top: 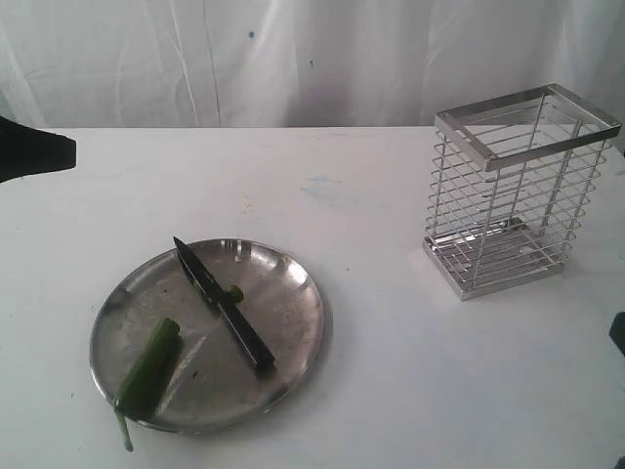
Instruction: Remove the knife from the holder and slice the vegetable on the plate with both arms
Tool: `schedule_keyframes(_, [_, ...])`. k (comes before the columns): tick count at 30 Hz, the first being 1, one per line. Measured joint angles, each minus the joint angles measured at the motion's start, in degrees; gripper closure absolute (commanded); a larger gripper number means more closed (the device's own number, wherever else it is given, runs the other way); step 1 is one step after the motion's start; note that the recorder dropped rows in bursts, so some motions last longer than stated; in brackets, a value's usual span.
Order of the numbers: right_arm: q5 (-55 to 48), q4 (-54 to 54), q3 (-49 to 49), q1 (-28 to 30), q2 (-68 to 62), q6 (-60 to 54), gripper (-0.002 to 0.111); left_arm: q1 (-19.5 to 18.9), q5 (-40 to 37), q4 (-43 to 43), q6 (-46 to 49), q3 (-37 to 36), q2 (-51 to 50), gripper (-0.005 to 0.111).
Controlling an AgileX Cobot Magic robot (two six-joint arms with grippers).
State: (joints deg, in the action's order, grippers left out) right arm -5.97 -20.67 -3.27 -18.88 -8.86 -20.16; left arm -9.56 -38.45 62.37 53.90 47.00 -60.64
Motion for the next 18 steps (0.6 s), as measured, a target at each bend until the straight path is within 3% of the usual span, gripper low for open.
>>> schedule_keyframes(18, [-1.65,2.28,2.98,2.25,3.29,8.85,0.108,0.00,2.20,-0.59,0.12,0.00,0.00,0.107])
